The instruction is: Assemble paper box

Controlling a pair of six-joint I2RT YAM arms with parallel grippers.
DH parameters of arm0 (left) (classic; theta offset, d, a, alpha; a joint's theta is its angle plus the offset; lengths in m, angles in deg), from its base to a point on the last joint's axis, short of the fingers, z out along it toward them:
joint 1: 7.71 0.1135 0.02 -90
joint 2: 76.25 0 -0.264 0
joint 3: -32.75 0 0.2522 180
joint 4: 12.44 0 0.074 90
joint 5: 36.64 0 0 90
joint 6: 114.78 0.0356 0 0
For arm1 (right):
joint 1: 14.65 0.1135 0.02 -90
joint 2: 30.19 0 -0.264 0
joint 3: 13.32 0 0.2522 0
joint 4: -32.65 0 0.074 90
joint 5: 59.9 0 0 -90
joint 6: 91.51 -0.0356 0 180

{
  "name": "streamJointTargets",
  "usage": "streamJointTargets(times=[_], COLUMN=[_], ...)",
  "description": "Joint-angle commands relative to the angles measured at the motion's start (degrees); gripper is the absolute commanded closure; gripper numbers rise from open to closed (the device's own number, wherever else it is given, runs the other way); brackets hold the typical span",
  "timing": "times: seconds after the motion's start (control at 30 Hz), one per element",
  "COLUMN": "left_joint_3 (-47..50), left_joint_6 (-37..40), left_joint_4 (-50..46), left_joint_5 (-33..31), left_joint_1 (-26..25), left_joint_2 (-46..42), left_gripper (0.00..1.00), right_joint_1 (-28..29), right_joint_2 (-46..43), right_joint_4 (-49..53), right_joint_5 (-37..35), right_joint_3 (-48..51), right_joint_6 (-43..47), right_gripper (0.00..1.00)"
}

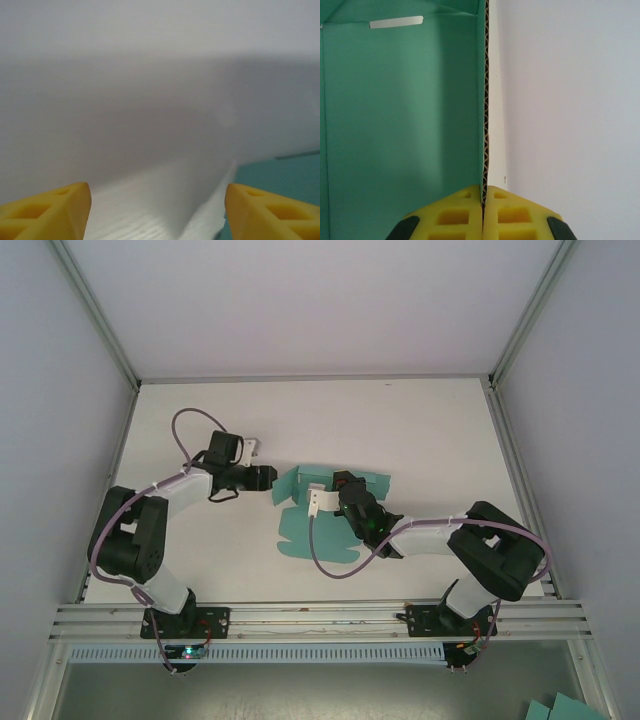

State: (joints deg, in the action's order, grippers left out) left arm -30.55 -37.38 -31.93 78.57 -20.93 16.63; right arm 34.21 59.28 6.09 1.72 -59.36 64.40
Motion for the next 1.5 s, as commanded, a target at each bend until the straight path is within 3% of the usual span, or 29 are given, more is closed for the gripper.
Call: streamJointTargets(times=[0.0, 0.23, 0.43, 0.57, 0.7, 1.03, 1.3, 1.47], left_joint_3=[2.29, 9.6, 14.95, 14.81, 12.68, 12.85, 14.69, 19.57], left_joint_6=[3.02, 3.62, 4.89, 5.67, 6.25, 7.33, 6.1, 5.01], left_joint_4=[6.78, 12.54, 18.55, 20.97, 24.13, 31.01, 42.31, 45.67], left_joint_5=[7.27, 7.42, 11.53, 11.38, 15.5, 11.09, 2.68, -1.62], left_joint_1=[-1.93, -6.27, -7.39, -7.72, -8.94, -12.34, -13.0, -12.96], left_joint_2=[-2.3, -7.63, -10.76, -9.09, -4.63, -2.03, 0.84, -0.41], left_gripper=[0.3, 0.3, 0.28, 0.26, 0.21, 0.17, 0.36, 0.43], right_joint_1=[-0.28, -0.24, 0.28, 0.91, 1.39, 3.21, 6.05, 8.46], right_joint_2=[-1.68, -1.48, -2.0, -1.9, -1.29, -3.37, -5.06, -6.11], right_joint_4=[1.75, 2.51, 4.98, 5.37, 6.09, 6.65, 11.39, 14.42], right_joint_5=[1.02, -0.23, -0.62, -0.71, -1.04, -3.61, -2.07, -5.9], right_joint_3=[-0.52, -0.42, -1.05, -1.24, -1.51, 0.72, 2.41, 4.96], right_joint_6=[-2.09, -1.32, -1.46, -1.38, -1.75, -4.06, -5.79, -7.47], right_gripper=[1.0, 1.0, 1.0, 1.0, 1.0, 1.0, 1.0, 1.0])
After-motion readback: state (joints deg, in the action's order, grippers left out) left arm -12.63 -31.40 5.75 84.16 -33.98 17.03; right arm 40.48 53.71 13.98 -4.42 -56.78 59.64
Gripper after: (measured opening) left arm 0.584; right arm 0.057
